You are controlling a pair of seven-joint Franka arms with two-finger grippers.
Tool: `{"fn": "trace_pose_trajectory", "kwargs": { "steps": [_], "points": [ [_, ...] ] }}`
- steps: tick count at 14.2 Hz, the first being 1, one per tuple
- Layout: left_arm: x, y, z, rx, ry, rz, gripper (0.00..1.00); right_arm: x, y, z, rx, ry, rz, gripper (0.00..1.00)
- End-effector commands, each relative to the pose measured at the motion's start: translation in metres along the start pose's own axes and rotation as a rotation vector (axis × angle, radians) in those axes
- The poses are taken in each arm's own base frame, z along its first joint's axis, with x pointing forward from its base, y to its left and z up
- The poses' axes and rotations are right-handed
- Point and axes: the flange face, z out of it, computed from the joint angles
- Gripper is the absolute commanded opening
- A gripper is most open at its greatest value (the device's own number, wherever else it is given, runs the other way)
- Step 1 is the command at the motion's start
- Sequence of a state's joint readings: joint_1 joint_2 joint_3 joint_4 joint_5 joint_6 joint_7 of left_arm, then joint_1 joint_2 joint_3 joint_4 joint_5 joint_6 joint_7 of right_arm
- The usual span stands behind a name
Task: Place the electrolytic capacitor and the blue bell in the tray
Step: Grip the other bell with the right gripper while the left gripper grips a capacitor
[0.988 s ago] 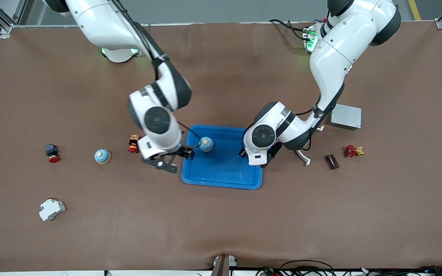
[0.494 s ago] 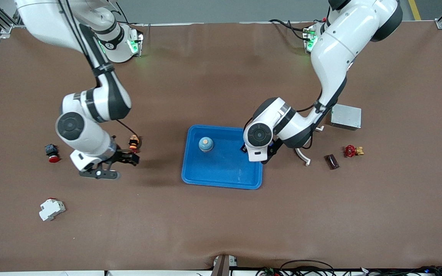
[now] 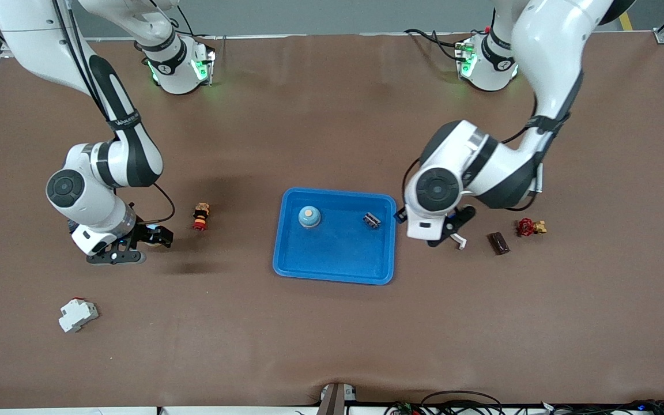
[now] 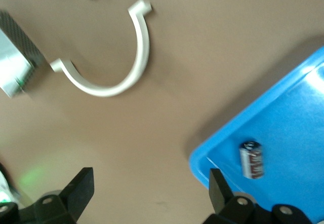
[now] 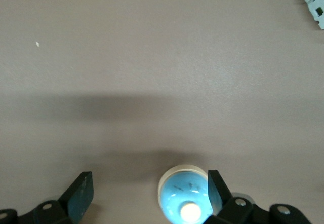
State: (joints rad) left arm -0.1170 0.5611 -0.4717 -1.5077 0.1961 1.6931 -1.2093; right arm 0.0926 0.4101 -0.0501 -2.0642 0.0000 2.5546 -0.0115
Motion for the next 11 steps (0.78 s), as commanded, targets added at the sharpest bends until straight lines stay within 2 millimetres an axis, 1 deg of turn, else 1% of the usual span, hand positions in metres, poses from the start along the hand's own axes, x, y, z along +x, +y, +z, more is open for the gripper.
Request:
{"fn": "trace_pose_trajectory", "kwargs": {
  "steps": [1, 3, 4, 5, 6, 7, 10, 11],
  "points": [
    [0.016, -0.056, -0.012, 0.022, 0.023, 0.126, 1.0, -0.018, 0.022, 0.004, 0.022, 0.015, -0.025, 1.0],
    [0.043, -0.092, -0.016, 0.02, 0.023, 0.192, 1.0, -0.025, 0.03, 0.013, 0.054, 0.006, -0.011, 1.0],
    [0.063, -0.109, -0.015, 0.013, 0.016, 0.21, 1.0, -0.028, 0.033, 0.016, 0.068, 0.007, -0.022, 1.0],
    [0.079, -0.121, -0.016, -0.001, 0.015, 0.221, 1.0, -0.031, 0.038, 0.02, 0.079, 0.0, -0.025, 1.0],
    [0.093, -0.131, -0.015, -0.019, 0.019, 0.223, 1.0, -0.033, 0.043, 0.023, 0.087, -0.005, -0.021, 1.0],
    [0.108, -0.142, -0.013, -0.043, 0.03, 0.222, 1.0, -0.036, 0.043, 0.027, 0.09, -0.012, -0.019, 1.0],
    [0.14, -0.16, -0.004, -0.115, 0.084, 0.217, 1.0, -0.039, 0.041, 0.034, 0.089, -0.018, -0.029, 1.0],
    [0.151, -0.164, 0.002, -0.133, 0.098, 0.214, 1.0, -0.04, 0.041, 0.038, 0.088, -0.02, -0.029, 1.0]
  ]
}}
